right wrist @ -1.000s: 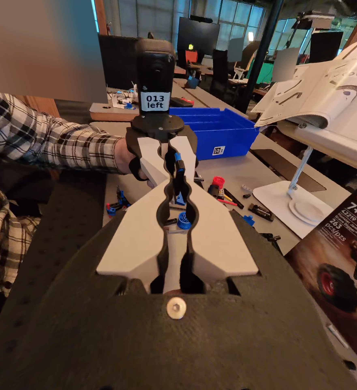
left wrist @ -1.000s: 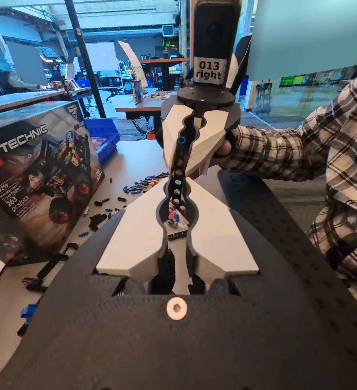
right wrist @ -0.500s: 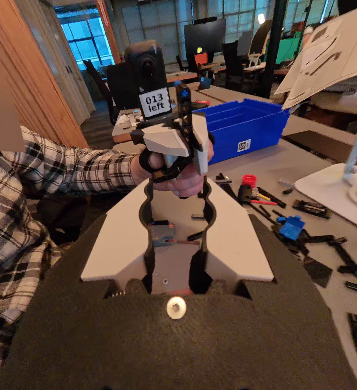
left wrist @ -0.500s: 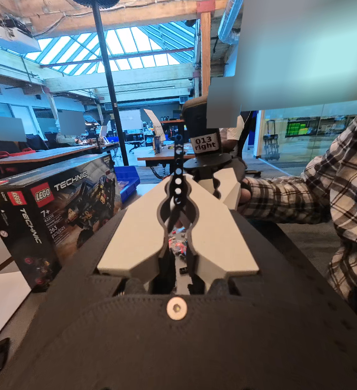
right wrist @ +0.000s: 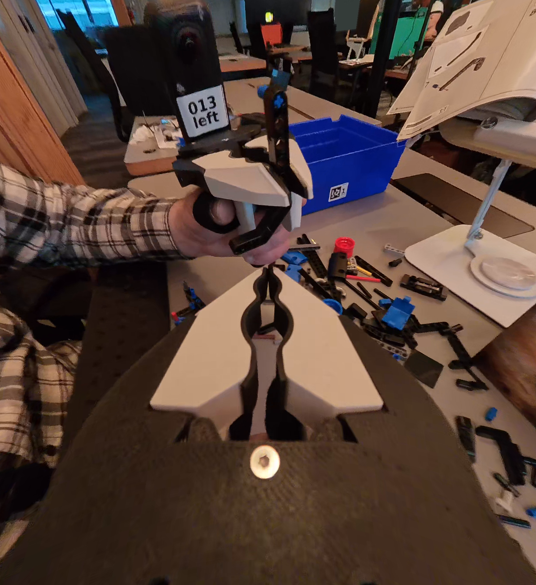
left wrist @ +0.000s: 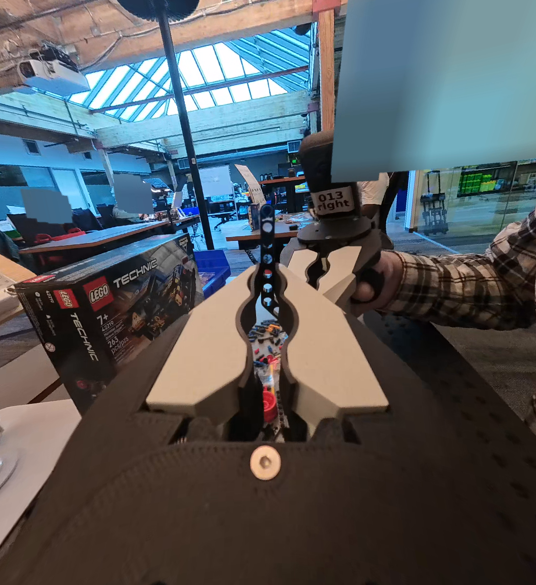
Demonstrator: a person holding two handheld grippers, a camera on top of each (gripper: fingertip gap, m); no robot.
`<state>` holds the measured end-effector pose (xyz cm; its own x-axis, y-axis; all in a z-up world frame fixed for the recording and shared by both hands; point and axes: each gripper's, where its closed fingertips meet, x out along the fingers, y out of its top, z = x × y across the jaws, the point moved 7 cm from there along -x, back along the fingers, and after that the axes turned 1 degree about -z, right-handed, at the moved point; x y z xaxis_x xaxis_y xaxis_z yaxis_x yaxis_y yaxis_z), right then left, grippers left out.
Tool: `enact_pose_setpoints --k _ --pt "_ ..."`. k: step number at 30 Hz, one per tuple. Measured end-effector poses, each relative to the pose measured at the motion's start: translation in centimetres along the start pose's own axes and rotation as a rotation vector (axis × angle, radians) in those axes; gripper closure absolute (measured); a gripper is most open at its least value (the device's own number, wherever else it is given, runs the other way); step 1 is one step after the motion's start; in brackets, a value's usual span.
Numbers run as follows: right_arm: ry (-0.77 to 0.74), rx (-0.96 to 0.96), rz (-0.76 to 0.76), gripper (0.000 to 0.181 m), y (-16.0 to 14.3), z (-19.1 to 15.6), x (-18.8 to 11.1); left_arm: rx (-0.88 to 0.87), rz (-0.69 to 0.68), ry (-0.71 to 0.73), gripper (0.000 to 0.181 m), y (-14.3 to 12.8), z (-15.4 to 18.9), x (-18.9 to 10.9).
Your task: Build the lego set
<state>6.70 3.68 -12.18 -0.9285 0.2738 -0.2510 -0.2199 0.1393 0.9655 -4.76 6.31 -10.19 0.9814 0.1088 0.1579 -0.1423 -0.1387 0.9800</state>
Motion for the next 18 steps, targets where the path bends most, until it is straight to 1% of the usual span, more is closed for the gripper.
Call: enact_pose_setpoints --k 1,2,3,4,8,9,10,14,18 --pt "0.02 0.047 0.021 0.181 0.1 0.1 -0.1 0.018 -0.001 0.009 0.176 0.1 0.0 0.0" --pt "0.048 0.109 0.054 0.175 0.1 0.2 -0.2 0.03 0.002 0.013 0.176 0.1 0.1 0.0" --pt "0.093 0.178 0.093 0.158 0.2 0.2 -0.2 0.04 0.006 0.021 0.176 0.2 0.2 0.0" --pt "0.143 0.238 0.13 0.153 0.2 0.2 -0.2 0.057 0.003 0.029 0.176 0.2 0.3 0.1" --pt "0.234 0.372 0.224 0.148 0.0 -0.1 0.3 0.14 -0.013 0.047 0.177 0.3 1.1 0.5" --pt "0.244 0.381 0.23 0.152 -0.1 -0.3 0.6 0.174 -0.023 0.049 0.176 0.2 1.5 0.7" --pt "0.257 0.382 0.231 0.163 -0.1 -0.6 0.9 0.202 -0.031 0.047 0.176 0.3 1.8 0.9" --pt "0.238 0.362 0.243 0.166 -0.2 -0.6 1.2 0.243 -0.03 0.054 0.175 0.3 2.2 0.9" --pt "0.125 0.316 0.221 0.171 -0.3 0.2 0.8 0.285 -0.062 0.06 0.172 0.0 2.2 0.9"
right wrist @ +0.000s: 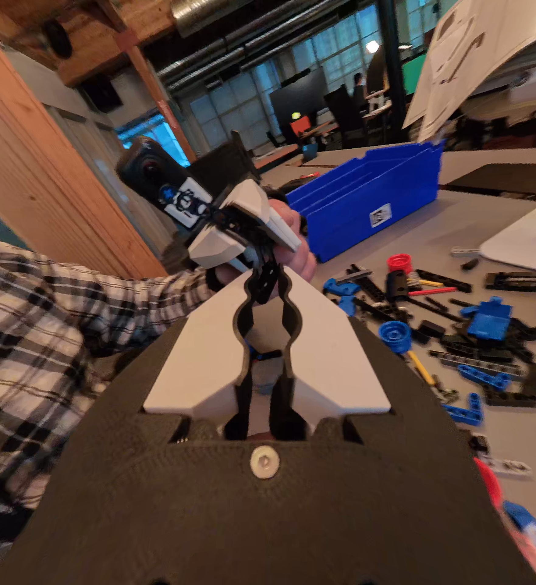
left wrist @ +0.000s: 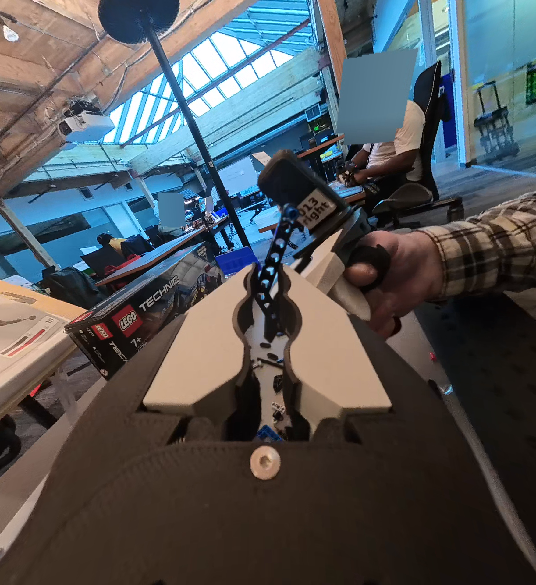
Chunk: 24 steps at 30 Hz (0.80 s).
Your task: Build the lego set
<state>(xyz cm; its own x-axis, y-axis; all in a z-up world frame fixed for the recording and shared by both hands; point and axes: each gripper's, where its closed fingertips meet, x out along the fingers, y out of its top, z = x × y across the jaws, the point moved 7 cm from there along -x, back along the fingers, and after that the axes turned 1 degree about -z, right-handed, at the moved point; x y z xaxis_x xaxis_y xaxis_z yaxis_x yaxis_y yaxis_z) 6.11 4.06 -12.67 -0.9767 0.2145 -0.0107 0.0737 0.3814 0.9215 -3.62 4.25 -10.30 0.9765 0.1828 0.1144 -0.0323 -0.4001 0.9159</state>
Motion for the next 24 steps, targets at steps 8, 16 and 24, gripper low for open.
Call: enact_pose_setpoints --k 8,16,24 --pt "-0.325 -0.266 -0.057 0.175 1.8 0.8 -1.4 0.061 -0.076 0.081 0.165 -0.9 -0.7 0.0" --pt "-0.411 -0.336 -0.048 0.175 2.5 2.1 -2.4 0.182 -0.133 0.162 0.146 -0.6 -0.5 -0.5" --pt "-0.579 -0.475 -0.137 0.174 1.6 3.2 -2.3 0.47 -0.273 0.242 0.174 -1.2 0.8 0.4"
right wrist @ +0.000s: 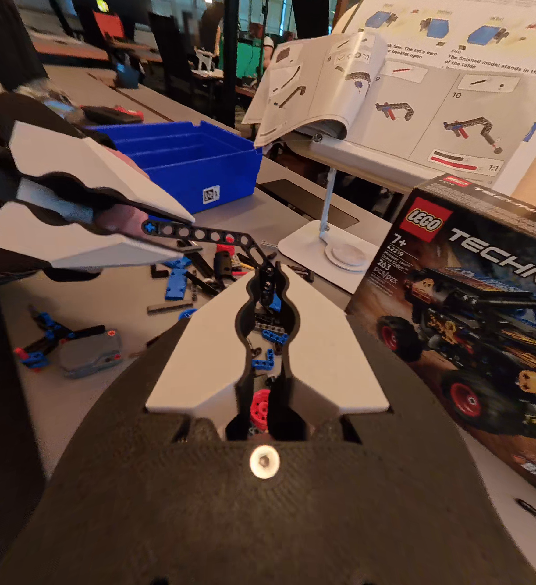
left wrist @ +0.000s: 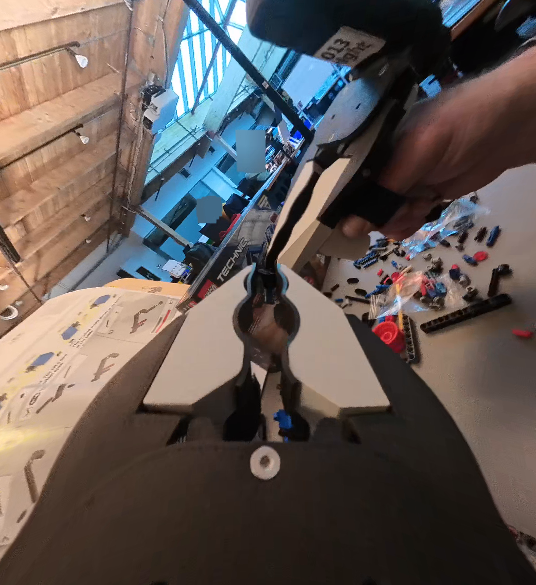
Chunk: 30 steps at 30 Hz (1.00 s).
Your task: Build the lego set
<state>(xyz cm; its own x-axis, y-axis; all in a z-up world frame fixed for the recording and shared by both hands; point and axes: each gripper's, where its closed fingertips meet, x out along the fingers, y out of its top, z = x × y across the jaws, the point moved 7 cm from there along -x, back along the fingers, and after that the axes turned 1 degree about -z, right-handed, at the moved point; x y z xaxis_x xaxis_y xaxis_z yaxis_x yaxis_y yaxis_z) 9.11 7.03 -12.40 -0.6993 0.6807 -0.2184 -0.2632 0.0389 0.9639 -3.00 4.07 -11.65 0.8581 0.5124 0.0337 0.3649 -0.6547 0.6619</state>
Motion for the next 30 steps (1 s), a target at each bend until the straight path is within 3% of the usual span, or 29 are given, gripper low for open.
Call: enact_pose_setpoints --k 15,24,30 --pt "-0.091 -0.076 0.039 0.174 0.5 0.0 -0.7 -0.178 -0.006 -0.049 0.174 -1.7 -1.2 0.0" --pt "-0.042 -0.071 0.09 0.172 0.8 -0.2 -1.1 -0.286 0.028 -0.07 0.176 -2.2 -1.8 -0.2" --pt "-0.072 -0.198 0.105 0.154 1.4 -0.2 -1.7 -0.401 0.09 -0.107 0.176 -2.3 -2.2 -0.3"
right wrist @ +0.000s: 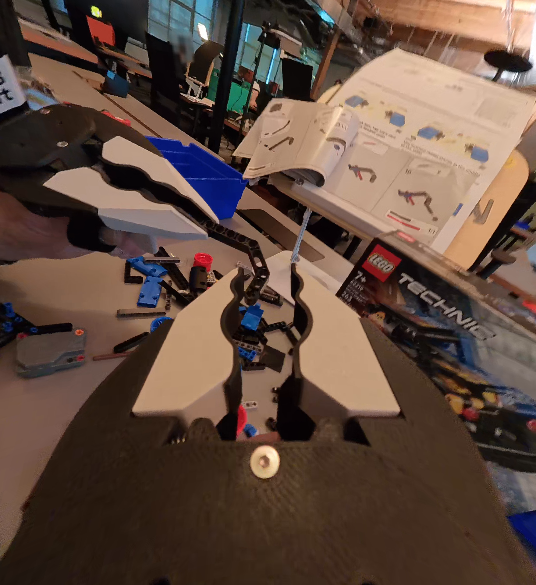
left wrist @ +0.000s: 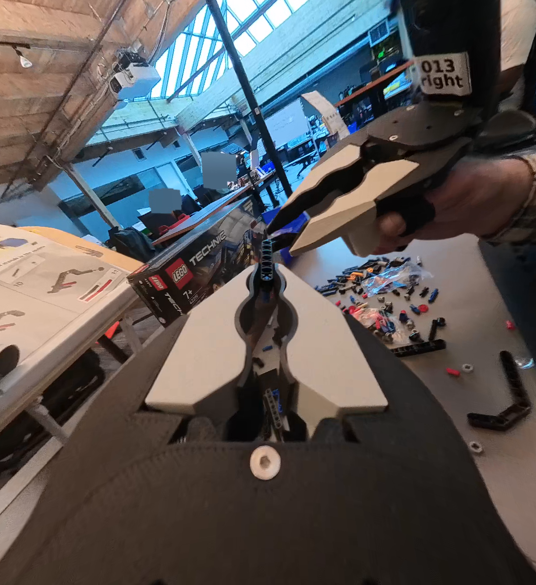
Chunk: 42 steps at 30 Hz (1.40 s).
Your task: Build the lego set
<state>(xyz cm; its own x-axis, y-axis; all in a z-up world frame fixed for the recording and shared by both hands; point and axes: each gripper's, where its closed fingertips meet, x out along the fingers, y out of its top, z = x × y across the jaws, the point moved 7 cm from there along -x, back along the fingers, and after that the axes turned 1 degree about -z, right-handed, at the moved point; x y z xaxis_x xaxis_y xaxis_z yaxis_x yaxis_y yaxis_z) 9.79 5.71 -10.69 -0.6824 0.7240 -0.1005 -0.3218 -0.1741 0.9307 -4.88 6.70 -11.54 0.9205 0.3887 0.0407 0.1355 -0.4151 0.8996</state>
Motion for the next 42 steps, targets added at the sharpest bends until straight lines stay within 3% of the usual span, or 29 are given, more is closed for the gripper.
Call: enact_pose_setpoints --k 7,14,21,32,39,42 --pt "0.012 -0.401 -0.08 0.152 0.6 -1.7 0.6 0.103 -0.034 -0.041 0.176 0.1 0.8 0.1" --pt "0.086 -0.469 -0.156 0.169 -0.1 -1.9 1.2 0.286 -0.109 -0.041 0.176 -0.1 1.9 0.3" --pt "-0.007 -0.537 -0.127 0.173 -0.5 -2.0 1.4 0.213 -0.123 -0.021 0.164 -0.3 1.1 0.1" --pt "-0.076 -0.615 -0.062 0.174 -1.0 -2.4 1.7 0.019 -0.119 -0.074 0.168 -1.0 0.2 -0.2" --pt "-0.107 -0.624 -0.024 0.174 -1.2 -2.2 1.6 -0.115 -0.149 -0.071 0.16 -1.9 -0.7 0.0" --pt "-0.112 -0.625 -0.015 0.174 -1.2 -2.0 1.5 -0.153 -0.117 -0.105 0.172 -1.5 -0.5 0.1"
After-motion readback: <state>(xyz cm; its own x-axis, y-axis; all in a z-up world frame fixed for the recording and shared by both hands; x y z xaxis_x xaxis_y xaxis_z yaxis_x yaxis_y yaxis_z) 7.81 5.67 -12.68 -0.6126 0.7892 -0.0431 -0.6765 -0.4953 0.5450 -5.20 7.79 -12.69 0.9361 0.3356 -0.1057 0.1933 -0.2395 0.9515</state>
